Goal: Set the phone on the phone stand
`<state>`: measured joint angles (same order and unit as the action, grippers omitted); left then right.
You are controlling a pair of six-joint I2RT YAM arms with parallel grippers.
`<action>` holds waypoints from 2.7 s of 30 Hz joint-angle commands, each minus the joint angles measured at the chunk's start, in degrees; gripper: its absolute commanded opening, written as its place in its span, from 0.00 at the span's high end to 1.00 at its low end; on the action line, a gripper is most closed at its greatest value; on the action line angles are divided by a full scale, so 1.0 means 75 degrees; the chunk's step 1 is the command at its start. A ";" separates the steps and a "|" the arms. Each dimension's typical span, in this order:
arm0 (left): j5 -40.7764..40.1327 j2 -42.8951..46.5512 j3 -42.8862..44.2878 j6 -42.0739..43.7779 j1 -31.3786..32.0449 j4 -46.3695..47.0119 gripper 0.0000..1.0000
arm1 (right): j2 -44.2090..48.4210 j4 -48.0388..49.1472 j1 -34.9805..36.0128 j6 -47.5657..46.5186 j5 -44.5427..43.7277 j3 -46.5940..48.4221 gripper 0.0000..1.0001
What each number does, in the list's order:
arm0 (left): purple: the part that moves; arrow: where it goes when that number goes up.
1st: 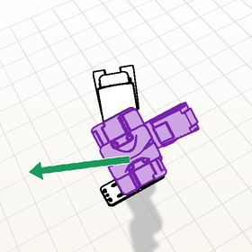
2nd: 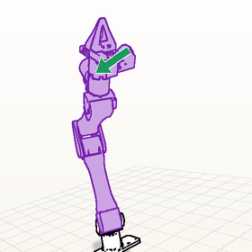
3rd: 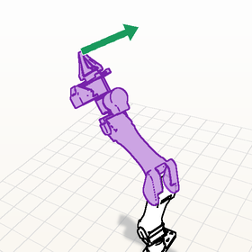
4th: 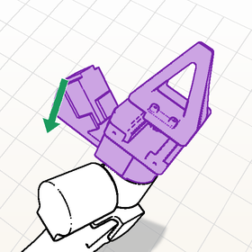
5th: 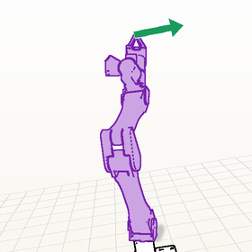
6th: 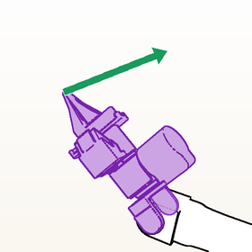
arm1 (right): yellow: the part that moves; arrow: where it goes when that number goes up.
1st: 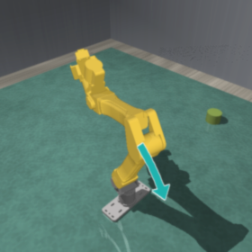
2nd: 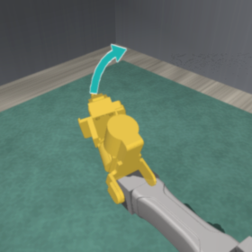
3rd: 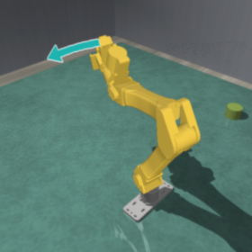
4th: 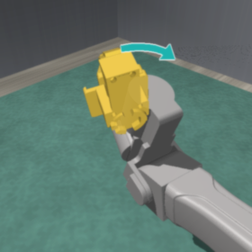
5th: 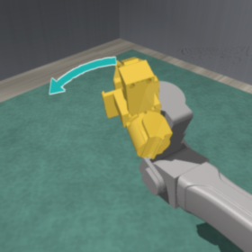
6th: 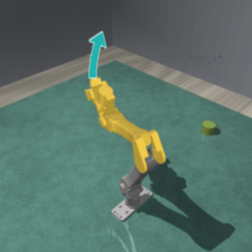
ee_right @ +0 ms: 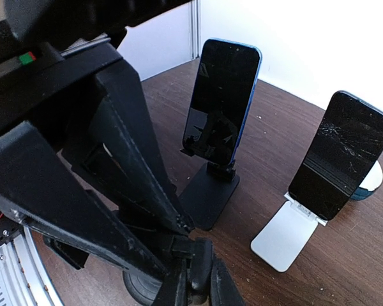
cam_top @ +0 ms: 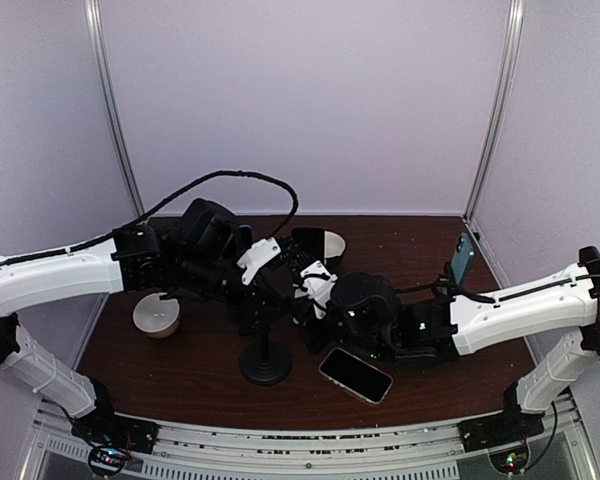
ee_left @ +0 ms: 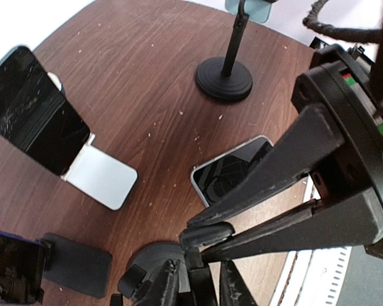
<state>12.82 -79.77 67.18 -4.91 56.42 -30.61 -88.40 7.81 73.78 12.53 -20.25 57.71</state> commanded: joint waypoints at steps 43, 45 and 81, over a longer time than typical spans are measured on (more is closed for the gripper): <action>-0.0749 0.0187 -0.0734 0.0868 -0.0352 -0.2186 0.52 | 0.1254 0.0238 -0.0650 -0.1162 0.1447 -0.0105 1.00; -0.0711 0.0385 -0.0703 0.0827 -0.0369 -0.1776 0.51 | 0.1079 0.0154 -0.0583 -0.0998 0.1530 -0.0021 1.00; -0.1162 0.2972 -0.2191 0.0229 -0.0363 0.1367 0.39 | 0.0140 0.0296 0.0251 0.0677 -0.0140 0.0394 0.89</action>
<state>6.72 -61.08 56.97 -0.97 53.36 -23.66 -88.84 6.79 75.16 15.22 -17.04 59.51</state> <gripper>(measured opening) 0.612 0.100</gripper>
